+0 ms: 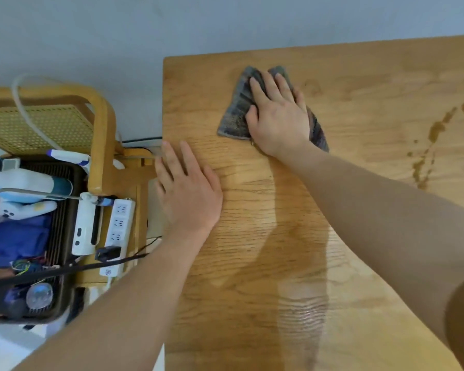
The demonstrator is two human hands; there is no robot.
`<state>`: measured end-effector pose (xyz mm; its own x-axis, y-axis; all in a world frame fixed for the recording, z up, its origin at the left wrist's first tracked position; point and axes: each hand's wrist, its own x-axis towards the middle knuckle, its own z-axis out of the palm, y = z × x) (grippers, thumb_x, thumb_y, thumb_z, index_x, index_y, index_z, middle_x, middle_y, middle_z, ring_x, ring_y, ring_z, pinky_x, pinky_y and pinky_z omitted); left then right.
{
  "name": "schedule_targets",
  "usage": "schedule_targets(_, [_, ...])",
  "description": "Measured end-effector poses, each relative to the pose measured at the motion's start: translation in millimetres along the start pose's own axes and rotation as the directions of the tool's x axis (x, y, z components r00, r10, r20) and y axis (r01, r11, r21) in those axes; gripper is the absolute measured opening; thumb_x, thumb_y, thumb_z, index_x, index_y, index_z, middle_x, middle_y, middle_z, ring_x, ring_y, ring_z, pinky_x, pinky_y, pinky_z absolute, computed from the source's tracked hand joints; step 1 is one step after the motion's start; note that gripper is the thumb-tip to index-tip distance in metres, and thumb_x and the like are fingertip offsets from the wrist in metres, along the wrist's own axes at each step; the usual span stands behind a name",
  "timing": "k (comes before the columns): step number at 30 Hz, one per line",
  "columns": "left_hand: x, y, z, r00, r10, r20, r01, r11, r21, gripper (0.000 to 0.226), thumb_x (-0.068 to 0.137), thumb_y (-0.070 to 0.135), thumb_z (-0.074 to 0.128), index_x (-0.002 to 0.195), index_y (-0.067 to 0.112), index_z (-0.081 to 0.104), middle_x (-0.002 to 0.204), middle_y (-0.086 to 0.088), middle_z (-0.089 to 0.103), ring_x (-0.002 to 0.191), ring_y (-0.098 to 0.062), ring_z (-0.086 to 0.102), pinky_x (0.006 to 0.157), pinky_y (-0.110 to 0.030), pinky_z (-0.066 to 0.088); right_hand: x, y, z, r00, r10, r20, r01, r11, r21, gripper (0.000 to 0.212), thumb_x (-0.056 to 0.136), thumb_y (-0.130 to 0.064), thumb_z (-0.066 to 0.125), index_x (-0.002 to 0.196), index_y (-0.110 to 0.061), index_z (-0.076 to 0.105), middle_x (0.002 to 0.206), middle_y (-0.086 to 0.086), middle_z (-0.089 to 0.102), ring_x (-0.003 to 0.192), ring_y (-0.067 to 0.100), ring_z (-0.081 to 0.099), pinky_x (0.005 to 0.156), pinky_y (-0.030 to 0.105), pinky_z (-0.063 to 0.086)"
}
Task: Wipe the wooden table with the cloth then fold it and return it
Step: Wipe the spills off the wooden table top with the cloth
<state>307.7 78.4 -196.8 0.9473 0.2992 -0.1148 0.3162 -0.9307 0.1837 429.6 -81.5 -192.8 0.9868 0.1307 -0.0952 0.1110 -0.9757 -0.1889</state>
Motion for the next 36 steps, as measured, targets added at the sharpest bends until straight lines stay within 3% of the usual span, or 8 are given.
schedule_targets(6, [-3.9,-1.0,1.0,1.0,0.015,-0.005,-0.015,1.0,0.023,0.062,0.096,0.041,0.027,0.151,0.015,0.016,0.158,-0.014,0.013,0.141,-0.038,0.019,0.108,-0.054,0.029,-95.3,-24.2,11.2,0.999,-0.041,-0.013,0.041,0.997,0.06,0.056,0.098,-0.036,0.029,0.151,-0.021,0.032,0.161,0.001,0.022,0.149,0.022,0.015,0.119,0.049,0.015])
schedule_targets(10, [-7.0,-3.0,0.6,1.0,0.022,-0.005,-0.022,1.0,0.006,0.061,0.095,0.039,0.027,0.15,0.015,0.018,0.158,-0.014,0.014,0.14,-0.038,0.019,0.107,-0.055,0.03,-220.4,-23.9,20.3,0.962,-0.259,0.085,0.252,0.964,0.083,0.052,0.099,-0.035,0.038,0.149,-0.021,0.037,0.159,0.001,0.026,0.149,0.021,0.018,0.118,0.048,0.019])
schedule_targets(13, [-8.7,-5.7,-0.3,0.999,0.043,-0.006,-0.043,0.999,-0.005,0.059,0.096,0.038,0.026,0.15,0.016,0.018,0.158,-0.013,0.014,0.141,-0.037,0.019,0.109,-0.054,0.029,-224.6,12.0,17.9,0.888,-0.448,0.106,0.444,0.894,0.06,0.051,0.098,-0.033,0.04,0.147,-0.021,0.041,0.157,0.001,0.032,0.147,0.02,0.024,0.118,0.046,0.021])
schedule_targets(17, [-1.9,-5.0,-0.8,0.999,0.048,-0.004,-0.048,0.999,-0.012,0.058,0.096,0.036,0.027,0.15,0.015,0.019,0.158,-0.014,0.015,0.142,-0.037,0.018,0.109,-0.054,0.029,-149.8,26.2,7.9,0.991,-0.135,0.027,0.134,0.991,0.03,0.053,0.099,-0.036,0.03,0.15,-0.02,0.037,0.159,0.001,0.028,0.147,0.021,0.022,0.118,0.048,0.02])
schedule_targets(22, [-5.2,-5.4,0.3,0.999,0.044,0.0,-0.044,0.999,-0.015,0.058,0.095,0.034,0.029,0.15,0.015,0.019,0.158,-0.015,0.014,0.141,-0.038,0.017,0.109,-0.053,0.028,-97.4,2.2,9.9,0.981,0.185,-0.059,-0.182,0.982,0.044,0.057,0.097,-0.035,0.026,0.152,-0.019,0.031,0.161,0.004,0.023,0.149,0.025,0.016,0.119,0.049,0.015])
schedule_targets(31, [-5.4,-6.1,-1.0,0.997,0.072,0.013,-0.072,0.997,-0.021,0.059,0.094,0.031,0.029,0.149,0.011,0.02,0.156,-0.02,0.014,0.139,-0.044,0.017,0.11,-0.056,0.024,-252.2,-34.1,29.7,0.999,0.034,-0.024,-0.032,0.997,0.065,0.052,0.097,-0.033,0.039,0.147,-0.02,0.041,0.157,0.001,0.031,0.147,0.021,0.024,0.116,0.049,0.023])
schedule_targets(34, [-7.6,-9.5,-2.3,0.992,0.115,0.046,-0.113,0.993,-0.04,0.059,0.096,0.031,0.027,0.15,0.011,0.015,0.158,-0.021,0.007,0.142,-0.043,0.011,0.113,-0.055,0.017,-285.1,-0.4,27.6,0.949,0.305,-0.077,-0.302,0.952,0.049,0.054,0.098,-0.035,0.03,0.149,-0.021,0.037,0.158,0.002,0.029,0.148,0.02,0.021,0.117,0.049,0.022])
schedule_targets(36, [-7.9,-13.3,-2.9,0.986,0.155,0.061,-0.153,0.987,-0.042,0.06,0.096,0.031,0.025,0.151,0.011,0.013,0.158,-0.022,0.003,0.143,-0.043,0.006,0.116,-0.054,0.012,-289.9,0.1,29.6,0.832,0.543,-0.112,-0.537,0.84,0.083,0.057,0.097,-0.037,0.024,0.151,-0.022,0.033,0.16,0.002,0.026,0.148,0.021,0.018,0.12,0.047,0.016])
